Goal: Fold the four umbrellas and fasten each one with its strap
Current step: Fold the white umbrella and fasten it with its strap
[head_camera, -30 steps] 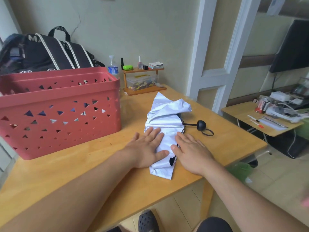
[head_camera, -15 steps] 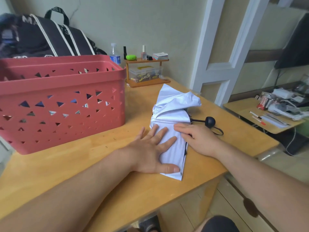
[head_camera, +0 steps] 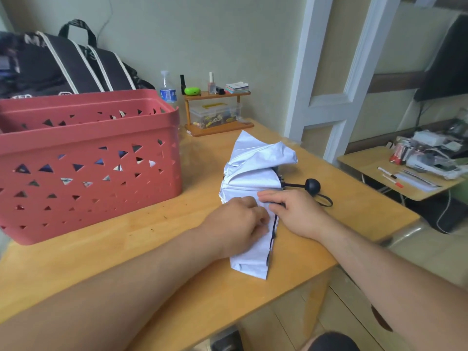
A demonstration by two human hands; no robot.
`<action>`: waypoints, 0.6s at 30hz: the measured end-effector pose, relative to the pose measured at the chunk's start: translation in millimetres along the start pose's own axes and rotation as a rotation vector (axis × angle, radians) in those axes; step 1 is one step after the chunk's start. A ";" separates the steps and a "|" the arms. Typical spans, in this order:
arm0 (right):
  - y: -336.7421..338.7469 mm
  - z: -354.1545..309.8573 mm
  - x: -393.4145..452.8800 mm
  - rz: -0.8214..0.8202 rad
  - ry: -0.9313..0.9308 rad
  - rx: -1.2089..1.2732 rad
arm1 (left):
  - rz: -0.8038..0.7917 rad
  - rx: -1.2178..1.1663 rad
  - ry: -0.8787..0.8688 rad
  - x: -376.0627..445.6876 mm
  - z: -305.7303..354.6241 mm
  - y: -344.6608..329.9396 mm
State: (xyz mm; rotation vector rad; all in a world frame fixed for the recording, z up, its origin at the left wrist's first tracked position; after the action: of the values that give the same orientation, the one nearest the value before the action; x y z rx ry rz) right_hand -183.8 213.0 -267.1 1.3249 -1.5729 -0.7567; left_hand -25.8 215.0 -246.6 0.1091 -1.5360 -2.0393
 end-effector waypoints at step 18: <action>10.7 -15.9 2.2 -0.071 -0.066 -0.040 | -0.247 -0.082 -0.017 -81.3 9.6 -9.9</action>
State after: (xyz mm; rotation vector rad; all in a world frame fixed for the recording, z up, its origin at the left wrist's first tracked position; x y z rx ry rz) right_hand -173.6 214.9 -250.8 1.3443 -1.5617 -0.8792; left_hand 33.9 264.6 -274.3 0.2617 -1.5096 -2.2972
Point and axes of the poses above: each hand's wrist, its own x-axis towards the middle knuckle, its own y-axis out of the back of the hand, z = x × y, the point moved 7 cm from there along x, towards the middle knuckle, and after that the axes turned 12 degrees about -x, right-handed, at the moved point
